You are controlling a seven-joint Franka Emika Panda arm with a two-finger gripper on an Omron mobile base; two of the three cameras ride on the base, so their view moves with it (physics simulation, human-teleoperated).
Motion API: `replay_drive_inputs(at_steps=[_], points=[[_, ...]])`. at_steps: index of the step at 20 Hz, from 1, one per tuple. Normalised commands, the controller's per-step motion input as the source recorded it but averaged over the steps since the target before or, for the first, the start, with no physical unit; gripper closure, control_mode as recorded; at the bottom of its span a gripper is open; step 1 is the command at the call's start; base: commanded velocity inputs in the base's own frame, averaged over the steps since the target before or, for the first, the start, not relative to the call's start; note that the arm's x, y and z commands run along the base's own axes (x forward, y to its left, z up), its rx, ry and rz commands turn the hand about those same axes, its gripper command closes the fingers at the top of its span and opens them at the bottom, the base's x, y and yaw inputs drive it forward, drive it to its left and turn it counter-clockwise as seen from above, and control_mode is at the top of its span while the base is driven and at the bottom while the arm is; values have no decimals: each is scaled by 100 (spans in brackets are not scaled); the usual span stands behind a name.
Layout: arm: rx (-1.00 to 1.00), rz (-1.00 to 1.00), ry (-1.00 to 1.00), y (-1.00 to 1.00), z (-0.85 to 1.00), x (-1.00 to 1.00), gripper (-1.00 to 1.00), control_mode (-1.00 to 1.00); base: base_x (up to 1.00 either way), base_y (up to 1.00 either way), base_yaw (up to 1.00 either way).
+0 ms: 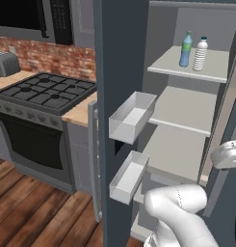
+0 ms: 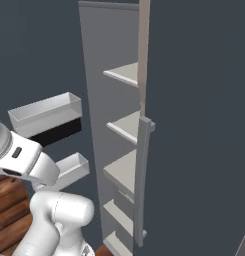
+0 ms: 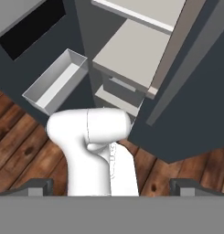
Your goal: Take the bottled waters from the counter and place them in the freezer to freeze. Close the freezer door after placing the bottles.
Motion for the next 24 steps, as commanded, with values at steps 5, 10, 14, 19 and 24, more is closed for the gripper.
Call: replay_drive_inputs(at_steps=[5, 10, 14, 19, 24], points=[[0, 0, 0, 0, 0, 0, -100, 100, -14, 32, -11], [0, 0, 0, 0, 0, 0, -100, 100, -27, 22, -20], [0, 0, 0, 0, 0, 0, -100, 100, -52, 18, -23], [0, 0, 0, 0, 0, 0, -100, 100, -52, 21, -22], [0, 0, 0, 0, 0, 0, -100, 100, -25, 33, -19]])
